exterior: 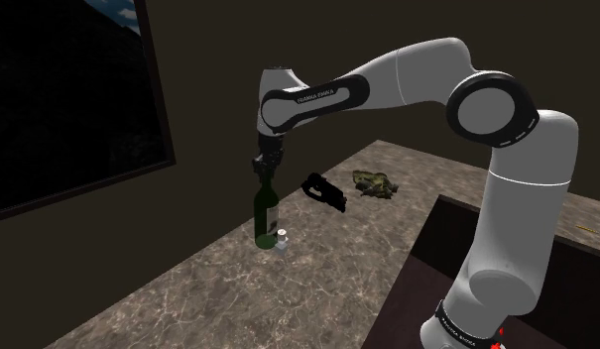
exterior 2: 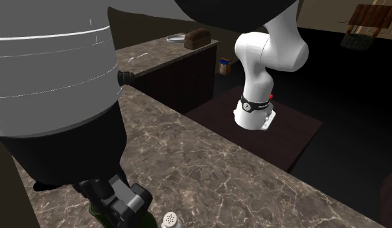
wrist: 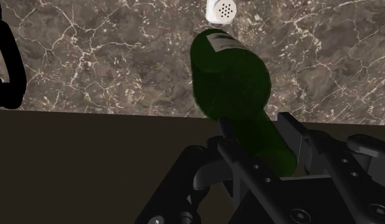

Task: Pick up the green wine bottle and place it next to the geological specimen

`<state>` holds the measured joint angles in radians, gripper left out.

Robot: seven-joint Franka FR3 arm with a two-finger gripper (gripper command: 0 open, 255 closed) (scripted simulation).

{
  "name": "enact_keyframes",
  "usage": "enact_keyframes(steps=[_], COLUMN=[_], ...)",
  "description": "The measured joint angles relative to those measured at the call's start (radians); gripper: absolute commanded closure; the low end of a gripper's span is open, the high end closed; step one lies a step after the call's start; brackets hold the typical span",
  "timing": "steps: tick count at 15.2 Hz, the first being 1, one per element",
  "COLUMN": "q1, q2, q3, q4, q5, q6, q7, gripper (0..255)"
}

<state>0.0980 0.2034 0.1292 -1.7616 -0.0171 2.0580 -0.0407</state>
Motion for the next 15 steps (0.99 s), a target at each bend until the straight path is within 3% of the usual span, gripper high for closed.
enact_keyframes(steps=[7,15], q1=[0.001,0.0], q2=[0.0,-0.018], q3=[0.0,0.001], q4=[0.005,0.082], q5=[0.0,0.003], q6=[-0.005,-0.101], q7=[0.001,-0.001], gripper=[255,255])
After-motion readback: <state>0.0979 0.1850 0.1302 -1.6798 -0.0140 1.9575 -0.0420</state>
